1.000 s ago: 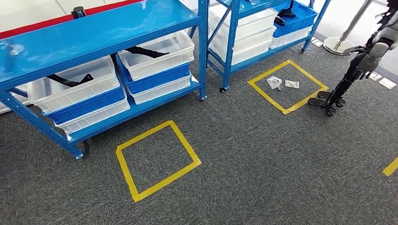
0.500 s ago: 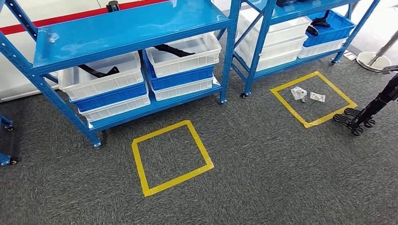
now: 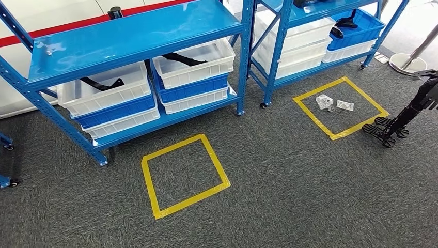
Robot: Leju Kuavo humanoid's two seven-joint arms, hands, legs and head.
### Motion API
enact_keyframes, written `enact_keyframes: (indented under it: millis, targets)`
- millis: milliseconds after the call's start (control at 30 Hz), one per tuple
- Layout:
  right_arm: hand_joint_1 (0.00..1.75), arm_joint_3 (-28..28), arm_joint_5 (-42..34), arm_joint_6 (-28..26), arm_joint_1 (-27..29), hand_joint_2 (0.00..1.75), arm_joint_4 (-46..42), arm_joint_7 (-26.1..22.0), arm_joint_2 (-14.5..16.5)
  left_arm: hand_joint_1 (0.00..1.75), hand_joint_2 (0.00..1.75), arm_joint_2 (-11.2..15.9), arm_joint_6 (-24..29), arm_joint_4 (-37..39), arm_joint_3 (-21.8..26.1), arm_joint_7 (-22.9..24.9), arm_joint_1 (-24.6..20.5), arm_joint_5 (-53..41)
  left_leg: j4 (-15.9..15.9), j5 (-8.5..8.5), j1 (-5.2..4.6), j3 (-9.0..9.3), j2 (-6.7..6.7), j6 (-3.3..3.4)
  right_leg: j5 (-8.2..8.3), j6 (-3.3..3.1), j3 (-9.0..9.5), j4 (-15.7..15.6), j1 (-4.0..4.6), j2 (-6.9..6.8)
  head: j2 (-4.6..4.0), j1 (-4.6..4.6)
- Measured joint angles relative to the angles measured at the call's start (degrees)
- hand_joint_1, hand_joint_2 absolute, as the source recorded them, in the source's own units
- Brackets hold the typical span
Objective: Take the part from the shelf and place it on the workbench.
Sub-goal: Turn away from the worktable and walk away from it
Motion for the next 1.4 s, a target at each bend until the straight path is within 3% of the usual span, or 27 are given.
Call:
enact_keyframes:
  millis: [33,67,100,167,233,300,367,433,467,500,567,600,633,667,767,800,867,933,967,1000,1067,1100,1133,1200,1267,1333,1400]
  targets:
    - [0.0,0.01,0.15,0.01,0.05,1.75,0.01,0.0,0.0,0.0,0.0,0.03,0.03,-0.02,0.0,0.04,0.01,0.01,1.57,-0.73,0.5,-0.77,-0.49,-1.2,0.93,1.12,1.35,-2.42,-0.47,0.56,0.01,0.16]
    - [0.0,0.01,0.27,0.04,0.09,1.31,0.03,0.0,0.11,0.0,0.0,0.18,0.07,-0.06,0.0,0.1,-0.02,0.02,3.46,-1.72,0.96,-1.77,-0.91,-2.39,1.36,1.44,2.24,-4.22,-0.93,1.25,0.01,0.65]
    - [0.0,0.01,0.37,0.05,0.09,0.87,0.04,0.01,0.25,0.0,0.0,0.3,0.15,-0.1,0.0,0.15,-0.06,0.03,5.05,-2.57,1.12,-2.7,-1.25,-3.31,1.19,0.96,2.4,-4.6,-1.18,1.77,0.01,0.99]
    - [0.0,0.0,0.49,0.01,0.13,0.0,0.05,0.07,0.43,0.0,0.0,0.37,0.31,-0.13,0.0,0.22,-0.08,0.05,6.73,-3.61,1.14,-3.82,-1.62,-4.29,0.27,-1.2,1.84,-3.37,-1.23,1.74,0.01,0.83]
    - [0.0,0.0,0.55,-0.2,0.07,0.0,0.04,0.22,0.44,0.0,0.0,0.25,0.44,-0.09,0.0,0.22,0.05,0.07,7.39,-4.1,0.96,-4.2,-1.16,-4.36,0.12,-2.47,1.96,-2.87,-0.87,0.93,0.01,-0.12]
    - [0.0,0.0,0.56,-0.47,0.01,0.0,0.04,0.31,0.49,0.0,0.0,0.25,0.5,-0.08,0.0,0.22,0.12,0.11,11.62,-6.42,0.54,-6.3,0.65,-3.83,0.25,-2.98,2.04,-2.94,-0.28,0.43,0.01,-0.56]
    - [0.0,0.0,0.57,-0.64,0.06,0.0,0.04,0.31,0.44,0.0,0.0,0.19,0.49,-0.08,0.0,0.22,0.06,0.15,20.06,-10.05,-0.1,-10.62,2.21,-2.97,0.28,-3.11,1.97,-3.0,0.48,-0.08,0.01,-0.87]
    - [0.0,0.0,0.56,-0.68,0.1,0.0,0.04,0.31,0.42,0.0,0.0,0.12,0.48,-0.08,0.01,0.22,0.08,0.15,25.79,-11.27,-0.99,-13.95,2.53,-1.72,0.21,-3.2,1.96,-3.01,1.47,-0.46,0.01,-0.88]
    - [0.0,0.0,0.51,-0.68,0.07,0.0,0.04,0.31,0.42,0.0,0.0,0.1,0.44,-0.08,0.01,0.22,0.1,0.14,25.61,-10.34,-1.61,-14.19,2.52,-0.71,0.15,-3.29,2.02,-3.03,2.02,-0.52,0.01,-0.9]
    - [0.0,0.0,0.46,-0.68,0.05,0.0,0.04,0.31,0.43,0.0,0.0,0.1,0.36,-0.07,0.01,0.22,0.11,0.11,23.21,-8.5,-2.48,-13.34,2.44,0.79,0.06,-3.43,2.17,-3.12,2.59,-0.53,0.01,-0.91]
    - [0.0,-0.01,0.36,-0.68,0.02,0.0,0.05,0.31,0.67,0.0,0.0,0.33,0.14,-0.11,0.0,0.22,0.1,0.06,15.56,-4.66,-5.04,-9.89,2.23,4.62,-0.09,-3.76,2.62,-3.54,3.5,-0.49,0.01,-0.78]
    - [0.0,-0.01,0.35,-0.67,-0.02,0.0,0.05,0.31,0.8,0.0,0.0,0.43,0.06,-0.12,0.0,0.22,0.1,0.04,12.52,-3.58,-6.1,-8.44,2.18,6.05,-0.18,-3.93,2.81,-3.83,3.86,-0.47,0.01,-0.7]
    - [0.0,-0.02,0.39,-0.62,-0.05,0.0,0.05,0.31,0.98,0.0,0.0,0.55,0.02,-0.13,0.0,0.24,0.08,0.08,10.74,-3.19,-6.82,-7.53,2.19,6.74,-0.28,-4.1,2.93,-4.07,4.18,-0.45,0.01,-0.58]
    - [0.0,-0.02,0.46,-0.57,-0.12,0.0,0.05,0.32,1.03,0.0,0.0,0.55,-0.01,-0.12,0.01,0.26,0.06,0.21,10.04,-3.29,-7.08,-7.16,2.22,6.65,-0.41,-4.2,2.98,-4.21,4.53,-0.49,0.01,-0.56]
    - [0.0,0.0,0.93,-0.42,-0.24,0.0,0.04,0.39,0.77,0.0,0.0,0.39,0.0,-0.09,0.07,0.35,0.02,0.92,8.45,-2.95,-6.61,-5.81,2.26,5.27,-1.38,-4.31,2.7,-2.83,4.59,-0.58,0.01,-0.62]
    - [0.0,0.0,1.09,-0.34,-0.25,0.0,0.04,0.43,0.64,0.0,0.0,0.31,0.02,-0.09,0.12,0.39,0.02,1.13,7.93,-2.74,-6.37,-5.34,2.26,5.01,-2.37,-4.26,1.78,-0.65,4.59,-0.55,0.01,-0.55]
    - [0.0,0.0,1.3,-0.2,-0.24,0.0,0.04,0.49,0.37,0.0,0.0,0.11,0.06,-0.08,0.28,0.5,0.01,1.51,7.66,-2.78,-6.1,-5.08,2.23,4.97,-5.15,-4.22,-1.78,6.11,4.31,-0.47,0.01,-0.39]
    - [0.0,0.0,1.42,-0.1,-0.15,0.0,0.04,0.5,0.19,0.0,0.0,-0.14,0.1,-0.06,0.5,0.66,0.02,1.76,7.68,-3.1,-5.98,-4.84,2.11,4.92,-6.41,-3.62,-5.07,11.06,3.88,-0.47,0.01,-0.33]
    - [0.0,0.0,1.47,-0.07,-0.08,0.0,0.04,0.5,0.13,0.0,0.0,-0.21,0.11,-0.06,0.65,0.73,0.03,1.82,7.7,-3.32,-5.9,-4.6,2.01,4.78,-5.64,-2.96,-5.41,10.79,3.67,-0.48,0.01,-0.33]
    - [0.0,0.0,1.48,-0.04,-0.02,0.0,0.04,0.5,0.07,0.0,0.0,-0.27,0.11,-0.05,0.79,0.79,0.04,1.84,7.75,-3.61,-5.79,-4.24,1.9,4.58,-3.96,-2.12,-4.61,8.3,3.41,-0.48,0.01,-0.32]
    - [0.0,0.0,1.49,0.0,-0.01,0.0,0.05,0.5,-0.02,0.0,0.0,-0.31,0.11,-0.05,0.98,0.86,0.04,1.88,8.03,-4.38,-5.7,-3.59,1.73,3.95,-0.02,-0.76,-1.4,0.57,2.99,-0.5,0.01,-0.26]
    - [0.0,0.0,1.49,0.01,-0.05,0.0,0.05,0.49,-0.03,0.0,0.0,-0.31,0.11,-0.05,1.03,0.9,0.03,1.88,8.24,-4.85,-5.73,-3.42,1.67,3.66,1.19,-0.9,0.02,-2.28,2.88,-0.49,0.01,-0.24]
    - [0.0,0.0,1.49,0.02,-0.1,0.0,0.05,0.49,-0.03,0.0,0.0,-0.3,0.11,-0.05,1.05,0.92,0.01,1.88,8.41,-5.25,-5.8,-3.36,1.63,3.42,1.69,-1.5,0.84,-3.77,2.88,-0.48,0.01,-0.24]
    - [0.0,0.0,1.51,0.02,-0.17,0.0,0.04,0.48,-0.05,0.0,0.0,-0.28,0.11,-0.06,1.08,0.97,-0.02,1.9,8.6,-5.81,-5.86,-3.33,1.59,3.17,1.56,-3.25,1.42,-4.2,2.87,-0.42,0.01,-0.26]
    - [0.0,-0.01,1.55,0.02,-0.18,0.0,0.04,0.48,0.07,0.0,0.0,-0.23,0.12,-0.07,1.11,1.04,-0.02,2.01,9.63,-6.52,-5.75,-3.58,1.67,2.57,1.33,-4.22,1.75,-4.3,2.53,-0.41,0.01,-0.36]
    - [0.0,-0.01,1.59,0.02,-0.22,0.0,0.04,0.48,0.21,0.0,0.0,-0.23,0.13,-0.07,1.19,1.08,-0.02,2.15,14.15,-8.68,-5.2,-5.88,1.9,1.4,0.97,-4.89,2.25,-4.36,2.21,-0.45,0.01,-0.72]
    - [0.0,0.0,1.64,0.02,-0.2,0.0,0.04,0.48,0.2,0.0,0.0,-0.27,0.13,-0.05,1.31,1.1,-0.01,2.21,21.57,-11.19,-4.29,-10.49,2.18,0.34,0.41,-5.27,2.75,-4.36,2.12,-0.49,0.01,-0.95]
